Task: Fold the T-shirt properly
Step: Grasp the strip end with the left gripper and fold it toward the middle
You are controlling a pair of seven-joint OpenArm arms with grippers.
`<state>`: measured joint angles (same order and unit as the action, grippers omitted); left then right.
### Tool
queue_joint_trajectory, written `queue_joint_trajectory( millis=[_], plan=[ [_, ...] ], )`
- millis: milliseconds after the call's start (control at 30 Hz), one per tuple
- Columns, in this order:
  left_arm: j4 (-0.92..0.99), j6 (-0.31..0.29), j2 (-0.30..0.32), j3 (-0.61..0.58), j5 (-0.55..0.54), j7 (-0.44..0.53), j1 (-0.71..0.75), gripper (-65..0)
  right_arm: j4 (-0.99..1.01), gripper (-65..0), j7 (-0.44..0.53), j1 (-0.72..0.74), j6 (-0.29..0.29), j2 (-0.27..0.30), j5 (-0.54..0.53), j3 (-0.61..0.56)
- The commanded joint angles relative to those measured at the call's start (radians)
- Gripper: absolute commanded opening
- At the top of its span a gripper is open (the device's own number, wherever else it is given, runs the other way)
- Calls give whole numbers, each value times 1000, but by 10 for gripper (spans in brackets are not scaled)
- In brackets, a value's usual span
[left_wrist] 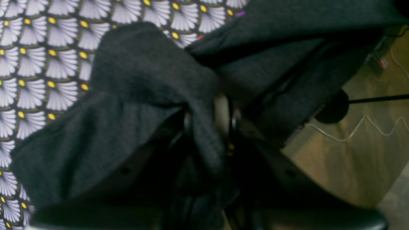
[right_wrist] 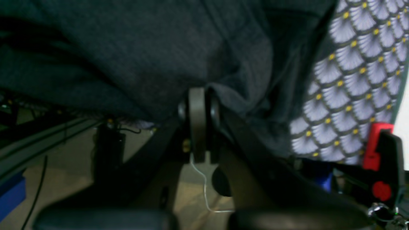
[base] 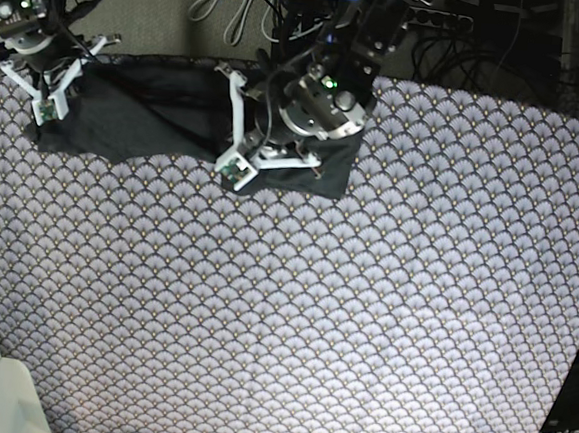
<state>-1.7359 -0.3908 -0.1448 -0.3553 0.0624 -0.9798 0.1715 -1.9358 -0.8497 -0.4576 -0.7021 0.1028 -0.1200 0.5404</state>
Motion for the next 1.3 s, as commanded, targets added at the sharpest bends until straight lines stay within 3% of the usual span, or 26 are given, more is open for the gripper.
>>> queue_joint_trajectory(
  millis=[0, 167, 267, 433, 867, 967, 1167, 1267],
  plan=[
    [-17, 37, -12, -9, -11, 22, -8, -645, -15, -650, 13, 0, 4, 8, -8, 4],
    [-17, 253, -12, -61, -19, 22, -33, -645, -15, -650, 13, -3, 4, 10, -8, 4],
    [-17, 336, -12, -103, -19, 22, -39, -645, -15, -650, 13, -5, 4, 10, -8, 4],
    [14, 353, -12, -156, -22, 22, -59, -646, -15, -650, 13, -5, 4, 10, -8, 4],
    [20, 355, -12, -166, -46, 11, -65, -626, -15, -650, 11, -8, 4, 10, -8, 4],
    [18, 355, -12, -166, -46, 9, -65, -526, -15, -650, 11, -10, 4, 10, -8, 4],
    [-3, 349, -12, -166, -49, 17, -60, -125, -15, -650, 11, -10, 4, 10, -8, 4],
    [-51, 346, -12, -161, -49, 20, -56, -61, -15, -650, 11, -10, 4, 10, -8, 4]
  ],
)
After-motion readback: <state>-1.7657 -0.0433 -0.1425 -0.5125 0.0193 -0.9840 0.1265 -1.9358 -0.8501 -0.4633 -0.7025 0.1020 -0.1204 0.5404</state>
